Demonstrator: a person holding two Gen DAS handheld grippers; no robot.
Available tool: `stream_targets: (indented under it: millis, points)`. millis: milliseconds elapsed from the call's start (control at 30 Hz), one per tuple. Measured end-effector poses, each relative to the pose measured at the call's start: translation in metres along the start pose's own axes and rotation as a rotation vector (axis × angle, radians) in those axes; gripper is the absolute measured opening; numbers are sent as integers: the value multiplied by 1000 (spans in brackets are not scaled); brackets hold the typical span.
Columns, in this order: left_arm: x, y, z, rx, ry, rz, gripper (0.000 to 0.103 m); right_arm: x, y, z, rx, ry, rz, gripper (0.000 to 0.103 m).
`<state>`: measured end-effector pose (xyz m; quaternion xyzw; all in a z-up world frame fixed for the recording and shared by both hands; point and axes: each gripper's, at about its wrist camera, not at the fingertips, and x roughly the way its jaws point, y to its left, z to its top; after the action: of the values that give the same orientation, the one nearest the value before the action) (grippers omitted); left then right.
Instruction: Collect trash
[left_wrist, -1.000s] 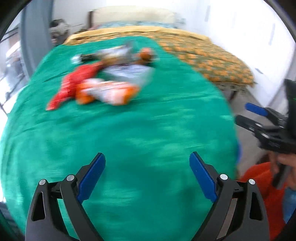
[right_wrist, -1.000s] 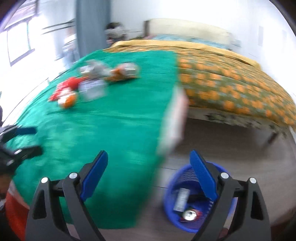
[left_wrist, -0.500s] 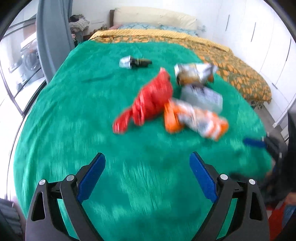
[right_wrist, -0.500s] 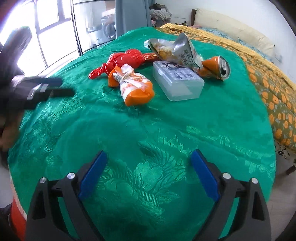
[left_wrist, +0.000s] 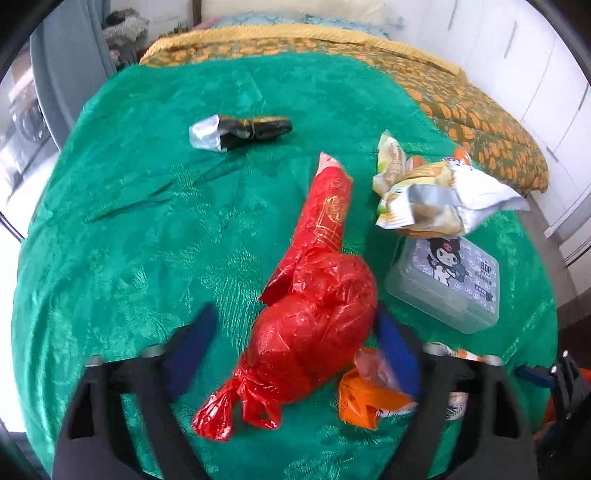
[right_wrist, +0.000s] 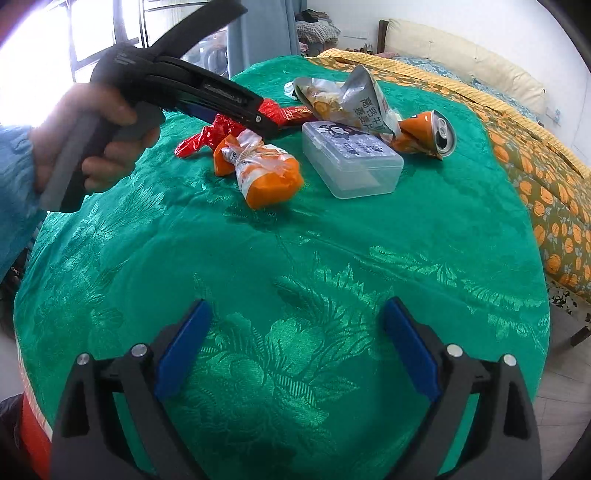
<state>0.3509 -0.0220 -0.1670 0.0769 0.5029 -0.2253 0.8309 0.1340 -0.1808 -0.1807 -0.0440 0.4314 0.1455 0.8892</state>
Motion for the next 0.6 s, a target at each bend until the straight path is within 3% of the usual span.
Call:
stream_targets:
  millis: [33, 133, 300, 400, 500, 600]
  points:
    - [1, 2, -1, -21, 4, -19, 53, 0, 0, 0, 0, -1, 0, 91]
    - [-9, 14, -8, -69, -15, -19, 47, 0, 0, 0, 1, -1, 1, 91]
    - [-44, 36, -40, -152, 16, 9, 47, 0, 0, 0, 1, -1, 0, 91]
    - [-67, 43, -69, -150, 54, 39, 47, 0, 0, 0, 1, -1, 1, 91]
    - [-84, 45, -100, -139, 40, 38, 49, 0, 0, 0, 1, -1, 1, 91]
    - [-87, 40, -123, -120, -6, 35, 63, 0, -1, 0, 2, -1, 1, 91]
